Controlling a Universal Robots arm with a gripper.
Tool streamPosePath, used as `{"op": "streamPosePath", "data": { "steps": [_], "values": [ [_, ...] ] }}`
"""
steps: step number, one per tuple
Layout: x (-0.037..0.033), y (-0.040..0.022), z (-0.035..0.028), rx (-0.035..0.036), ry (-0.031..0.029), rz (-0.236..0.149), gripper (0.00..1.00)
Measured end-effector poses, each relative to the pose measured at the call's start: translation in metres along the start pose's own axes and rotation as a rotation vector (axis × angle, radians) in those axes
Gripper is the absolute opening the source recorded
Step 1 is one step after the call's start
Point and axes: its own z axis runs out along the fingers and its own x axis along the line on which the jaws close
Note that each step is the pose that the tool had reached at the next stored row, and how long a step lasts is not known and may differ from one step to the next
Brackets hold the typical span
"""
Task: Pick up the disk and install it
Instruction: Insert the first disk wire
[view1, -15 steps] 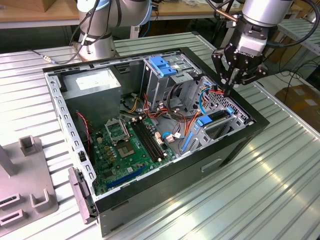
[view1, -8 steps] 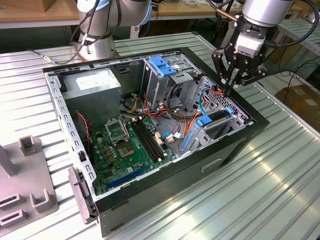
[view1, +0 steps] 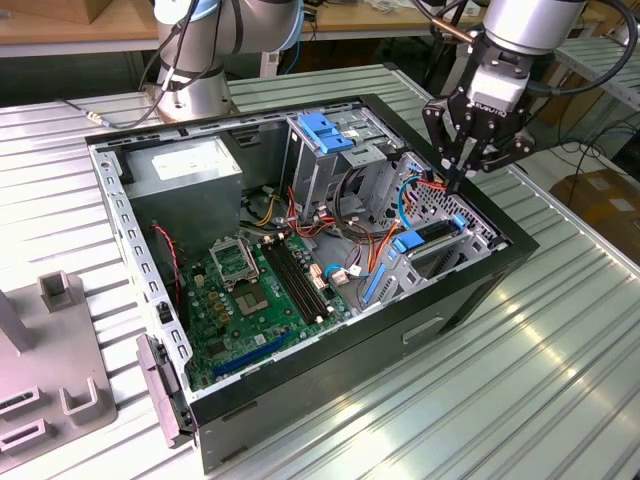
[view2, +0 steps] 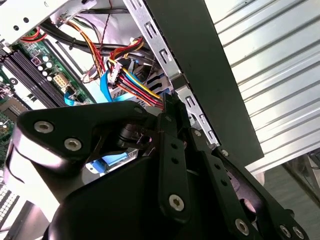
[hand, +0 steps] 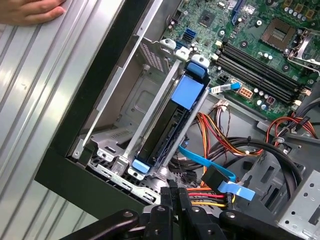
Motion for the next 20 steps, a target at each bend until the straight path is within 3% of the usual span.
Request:
{"op": "streamPosePath", "data": {
  "steps": [4,13,17,20],
  "values": [
    [0.0000,0.0000,0.0006,-0.0043,0.0006,0.049,0.16],
    [-0.0005,0.0006,0.0030,-0.0187,0.0029,0.212,0.16],
    [-0.0053,0.0094,0.0030,-0.0190,0.0030,0.214,0.16],
    [-0.0056,0.0099,0.0034,-0.0217,0.0035,0.245,0.16]
  ]
}}
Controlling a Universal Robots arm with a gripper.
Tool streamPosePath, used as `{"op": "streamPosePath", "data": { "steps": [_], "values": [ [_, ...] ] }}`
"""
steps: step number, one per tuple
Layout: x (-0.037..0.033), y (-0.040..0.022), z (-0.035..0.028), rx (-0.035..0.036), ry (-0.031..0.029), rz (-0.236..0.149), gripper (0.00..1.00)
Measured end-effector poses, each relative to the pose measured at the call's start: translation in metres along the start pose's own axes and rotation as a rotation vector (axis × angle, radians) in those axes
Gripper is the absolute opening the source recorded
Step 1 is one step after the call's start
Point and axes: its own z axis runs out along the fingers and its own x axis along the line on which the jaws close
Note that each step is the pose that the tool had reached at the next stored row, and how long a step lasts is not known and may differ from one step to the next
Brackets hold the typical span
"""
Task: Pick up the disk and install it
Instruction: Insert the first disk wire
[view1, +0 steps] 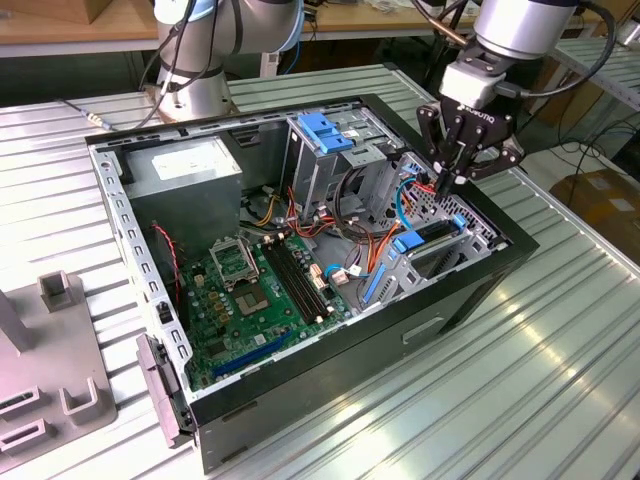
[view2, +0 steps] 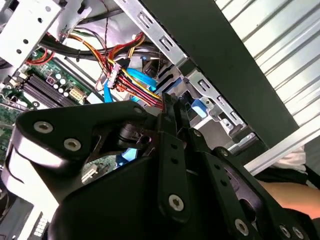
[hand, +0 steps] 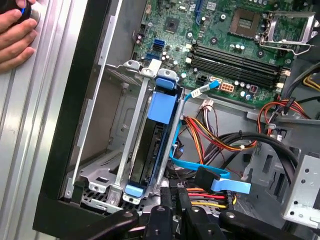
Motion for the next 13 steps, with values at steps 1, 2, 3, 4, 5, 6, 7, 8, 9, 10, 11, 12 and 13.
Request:
{"op": "streamPosePath", "data": {
  "steps": [1,2,3,4,5,6,7,8,9,10,11,12,13],
  "values": [
    [0.0000,0.0000,0.0001,-0.0018,0.0005,0.019,0.16],
    [-0.0001,0.0000,0.0005,-0.0052,0.0010,0.058,0.16],
    [-0.0001,0.0001,0.0007,-0.0065,0.0012,0.072,0.16],
    [-0.0001,0.0001,0.0008,-0.0076,0.0014,0.084,0.16],
    [-0.0001,0.0001,0.0010,-0.0094,0.0017,0.105,0.16],
    [-0.0001,0.0001,0.0011,-0.0104,0.0018,0.116,0.16],
    [-0.0001,0.0001,0.0012,-0.0114,0.0020,0.128,0.16],
    [-0.0002,0.0002,0.0014,-0.0127,0.0022,0.142,0.16],
    [-0.0002,0.0003,0.0014,-0.0136,0.0023,0.152,0.16],
    [-0.0003,0.0008,0.0016,-0.0151,0.0025,0.170,0.16],
    [-0.0006,0.0015,0.0018,-0.0156,0.0024,0.177,0.16],
    [-0.0008,0.0024,0.0018,-0.0161,0.0025,0.182,0.16],
    [-0.0015,0.0052,0.0019,-0.0168,0.0027,0.189,0.16]
  ]
}}
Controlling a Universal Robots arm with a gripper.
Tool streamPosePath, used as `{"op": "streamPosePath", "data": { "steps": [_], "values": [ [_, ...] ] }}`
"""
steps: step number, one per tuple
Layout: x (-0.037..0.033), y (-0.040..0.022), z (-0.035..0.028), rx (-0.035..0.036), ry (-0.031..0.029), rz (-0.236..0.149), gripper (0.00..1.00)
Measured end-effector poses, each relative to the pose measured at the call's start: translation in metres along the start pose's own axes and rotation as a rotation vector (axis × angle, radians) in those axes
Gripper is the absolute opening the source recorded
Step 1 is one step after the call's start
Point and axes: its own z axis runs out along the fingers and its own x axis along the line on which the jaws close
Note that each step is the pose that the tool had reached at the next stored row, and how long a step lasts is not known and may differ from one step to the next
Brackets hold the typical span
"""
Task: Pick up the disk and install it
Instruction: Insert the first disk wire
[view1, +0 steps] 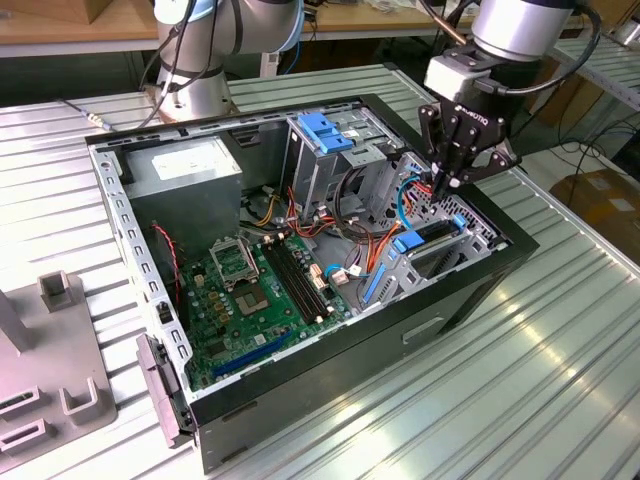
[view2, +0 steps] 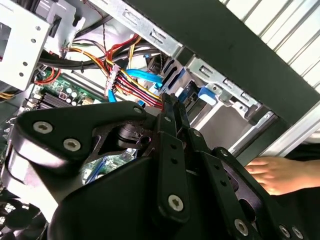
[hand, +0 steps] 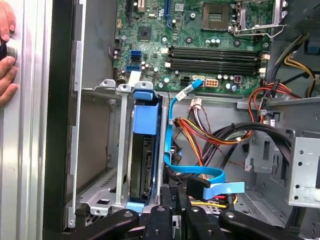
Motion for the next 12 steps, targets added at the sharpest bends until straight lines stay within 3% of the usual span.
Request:
{"op": "streamPosePath", "data": {
  "steps": [6,12],
  "values": [
    [-0.0002,0.0019,0.0014,-0.0059,0.0011,0.067,0.16],
    [0.0043,0.0022,0.0046,-0.0069,0.0007,0.078,0.16]
  ]
}}
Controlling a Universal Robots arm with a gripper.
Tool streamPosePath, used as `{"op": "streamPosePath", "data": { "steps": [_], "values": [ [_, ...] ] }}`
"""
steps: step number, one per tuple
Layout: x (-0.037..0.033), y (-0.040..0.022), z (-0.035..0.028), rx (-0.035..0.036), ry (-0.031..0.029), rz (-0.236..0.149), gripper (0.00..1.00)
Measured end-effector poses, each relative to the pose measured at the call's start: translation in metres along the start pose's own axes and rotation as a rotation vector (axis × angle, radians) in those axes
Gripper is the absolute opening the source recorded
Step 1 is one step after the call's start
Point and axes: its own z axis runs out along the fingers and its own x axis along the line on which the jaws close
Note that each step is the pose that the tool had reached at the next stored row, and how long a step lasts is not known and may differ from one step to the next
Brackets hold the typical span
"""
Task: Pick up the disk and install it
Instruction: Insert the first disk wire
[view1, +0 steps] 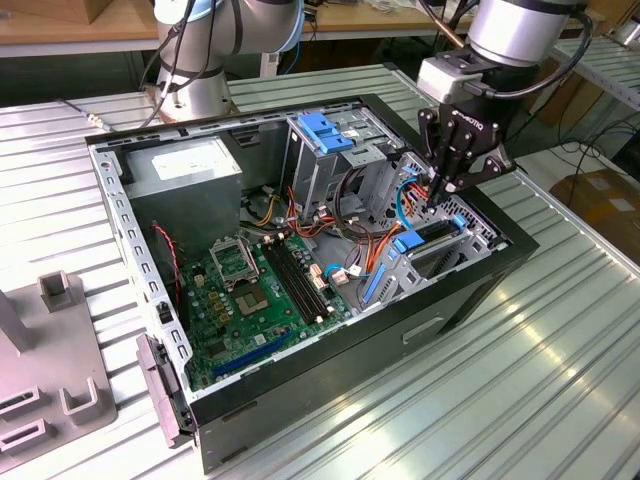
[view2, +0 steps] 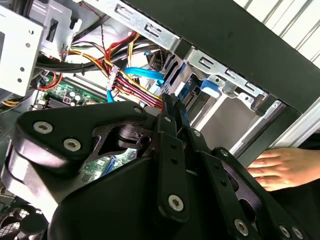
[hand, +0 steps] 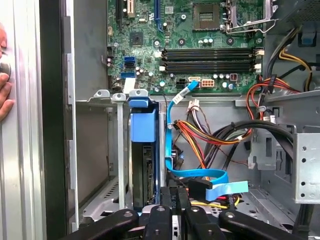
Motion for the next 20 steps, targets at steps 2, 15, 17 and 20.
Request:
{"op": "streamPosePath", "data": {
  "steps": [2,15,17,20],
  "values": [
    [0.0043,-0.0001,0.0017,-0.0002,-0.0056,0.002,0.16],
    [0.0227,-0.0030,0.0070,0.0014,-0.0572,-0.008,0.16],
    [0.0241,-0.0031,0.0072,0.0014,-0.0620,-0.008,0.16],
    [0.0244,-0.0031,0.0072,0.0014,-0.0618,-0.008,0.16]
  ]
}}
